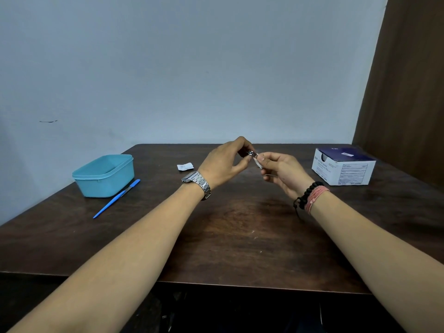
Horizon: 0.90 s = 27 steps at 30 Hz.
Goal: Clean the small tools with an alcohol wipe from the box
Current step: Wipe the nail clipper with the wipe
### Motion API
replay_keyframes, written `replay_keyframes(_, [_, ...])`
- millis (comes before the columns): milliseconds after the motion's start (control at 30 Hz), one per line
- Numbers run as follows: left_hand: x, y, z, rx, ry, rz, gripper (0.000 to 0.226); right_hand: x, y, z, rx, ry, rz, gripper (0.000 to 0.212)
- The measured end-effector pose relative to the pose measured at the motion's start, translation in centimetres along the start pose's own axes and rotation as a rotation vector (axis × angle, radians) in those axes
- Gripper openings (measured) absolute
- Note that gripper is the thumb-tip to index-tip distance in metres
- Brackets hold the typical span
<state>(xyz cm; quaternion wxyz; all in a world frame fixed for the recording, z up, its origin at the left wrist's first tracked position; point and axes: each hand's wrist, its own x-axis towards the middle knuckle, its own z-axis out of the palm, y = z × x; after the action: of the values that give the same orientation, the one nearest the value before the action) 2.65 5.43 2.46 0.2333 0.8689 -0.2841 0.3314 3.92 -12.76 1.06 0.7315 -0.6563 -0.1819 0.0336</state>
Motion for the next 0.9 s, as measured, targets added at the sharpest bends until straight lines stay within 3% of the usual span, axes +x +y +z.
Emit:
replay_keyframes(200, [-0.13, -0.74, -0.17, 0.113, 0.042, 0.124, 0.016, -0.01, -0.06, -0.07, 0.008, 0.007, 0.039, 0.007])
replay_keyframes(433, [-0.06, -0.77, -0.26, 0.123, 0.017, 0.144, 0.021, -0.17, 0.17, 0.14, -0.021, -0.043, 0.014, 0.006])
replay_keyframes(667, [0.03, -0.76, -0.32, 0.096, 0.064, 0.077, 0.018, -0.08, -0.08, -0.07, 0.107, 0.026, -0.013, 0.011])
replay_keyframes(900, [-0.12, -0.35, 0.30, 0.067, 0.055, 0.032, 0.023, -0.17, -0.23, 0.00, 0.222, -0.037, -0.019, 0.016])
